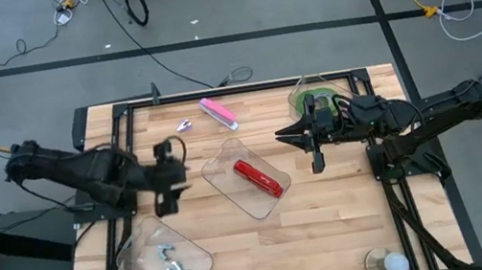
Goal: Pick and place Stapler, Stapler remover, tape
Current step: Put the purple stapler remover into the bottom transparent bin
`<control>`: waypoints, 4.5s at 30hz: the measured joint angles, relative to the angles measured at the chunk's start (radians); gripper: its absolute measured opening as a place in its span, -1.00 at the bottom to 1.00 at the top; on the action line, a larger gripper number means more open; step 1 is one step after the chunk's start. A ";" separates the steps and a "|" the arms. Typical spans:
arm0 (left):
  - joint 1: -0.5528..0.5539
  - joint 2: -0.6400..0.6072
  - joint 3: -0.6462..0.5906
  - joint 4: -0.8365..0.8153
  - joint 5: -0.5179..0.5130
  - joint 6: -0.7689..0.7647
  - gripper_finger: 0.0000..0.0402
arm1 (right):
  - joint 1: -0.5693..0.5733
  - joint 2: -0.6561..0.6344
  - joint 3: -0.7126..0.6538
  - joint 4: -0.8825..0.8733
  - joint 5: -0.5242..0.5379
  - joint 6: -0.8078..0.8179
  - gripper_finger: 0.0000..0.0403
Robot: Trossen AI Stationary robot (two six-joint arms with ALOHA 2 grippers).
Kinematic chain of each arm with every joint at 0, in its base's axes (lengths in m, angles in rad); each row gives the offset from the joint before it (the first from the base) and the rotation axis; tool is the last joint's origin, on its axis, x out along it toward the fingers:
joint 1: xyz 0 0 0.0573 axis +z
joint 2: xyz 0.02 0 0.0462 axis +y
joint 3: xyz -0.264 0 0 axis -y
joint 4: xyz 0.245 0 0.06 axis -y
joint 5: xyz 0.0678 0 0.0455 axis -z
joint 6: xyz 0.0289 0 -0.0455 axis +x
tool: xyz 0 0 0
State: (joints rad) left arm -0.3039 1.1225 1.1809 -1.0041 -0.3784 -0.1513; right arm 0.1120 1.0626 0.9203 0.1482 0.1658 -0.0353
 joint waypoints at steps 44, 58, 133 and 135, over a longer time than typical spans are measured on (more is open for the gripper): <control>0.767 0.191 -0.056 0.242 0.324 0.267 0.08 | 0.000 0.000 0.000 -0.037 0.001 0.057 -0.74; 0.901 0.108 -0.266 0.506 0.331 0.298 0.08 | 0.000 0.000 0.000 -0.092 0.001 0.047 -0.74; 0.923 0.120 -0.288 0.629 0.300 0.321 -0.12 | -0.082 -0.623 -0.884 0.385 -0.179 0.068 -1.00; 0.923 0.120 -0.288 0.641 0.300 0.321 -0.12 | -0.082 -0.641 -0.905 0.384 -0.181 0.066 -1.00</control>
State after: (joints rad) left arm 0.6189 1.2423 0.8928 -0.3631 -0.0780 0.1696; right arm 0.0299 0.4214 0.0151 0.5323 -0.0155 0.0303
